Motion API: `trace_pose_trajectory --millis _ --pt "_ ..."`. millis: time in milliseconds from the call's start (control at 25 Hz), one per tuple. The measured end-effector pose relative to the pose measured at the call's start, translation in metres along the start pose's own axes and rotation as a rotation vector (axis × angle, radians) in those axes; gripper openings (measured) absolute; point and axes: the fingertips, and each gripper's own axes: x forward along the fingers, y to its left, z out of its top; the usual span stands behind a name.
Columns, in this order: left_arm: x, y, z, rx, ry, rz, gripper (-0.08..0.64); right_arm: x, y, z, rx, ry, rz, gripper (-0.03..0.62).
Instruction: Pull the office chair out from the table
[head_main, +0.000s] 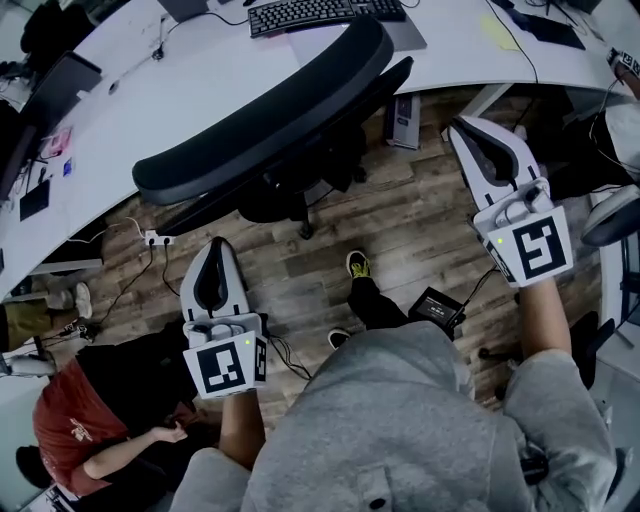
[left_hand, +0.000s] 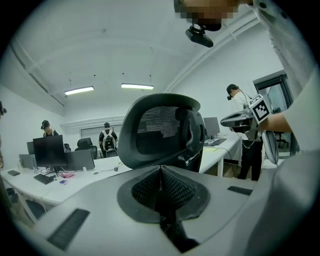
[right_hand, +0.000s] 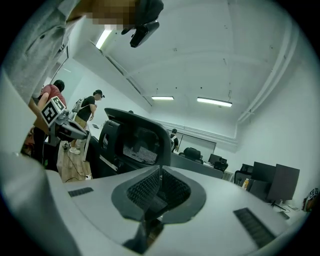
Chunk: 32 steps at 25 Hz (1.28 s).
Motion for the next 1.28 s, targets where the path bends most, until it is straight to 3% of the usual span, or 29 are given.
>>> trace_pose_trajectory --millis 360,640,840,880,1040,1080,1160,1280 --pt "0.011 0.036 0.023 0.046 -0.017 0.085 0.014 0.037 -0.005 0.003 -0.049 0.017 0.063 0.035" --pt "0.015 0.037 0.040 0.098 -0.023 0.118 0.014 0.055 -0.012 0.008 -0.081 -0.012 0.103 0.035" --pt "0.017 0.040 0.062 0.253 -0.046 0.126 0.017 0.059 -0.019 0.004 -0.151 0.004 0.125 0.035" --pt "0.016 0.042 0.062 0.288 -0.022 0.115 0.032 0.059 -0.020 0.004 -0.154 0.006 0.134 0.036" --pt "0.030 0.045 0.035 0.361 0.157 0.003 0.204 0.062 -0.017 -0.006 -0.156 0.055 0.230 0.041" --pt "0.034 0.045 0.029 0.387 0.203 -0.020 0.229 0.063 -0.014 -0.010 -0.160 0.076 0.266 0.065" --pt "0.041 0.046 0.018 0.474 0.297 -0.048 0.273 0.066 -0.008 -0.018 -0.175 0.116 0.344 0.185" --pt "0.047 0.050 0.004 0.574 0.385 -0.069 0.291 0.071 0.000 -0.028 -0.243 0.160 0.443 0.214"
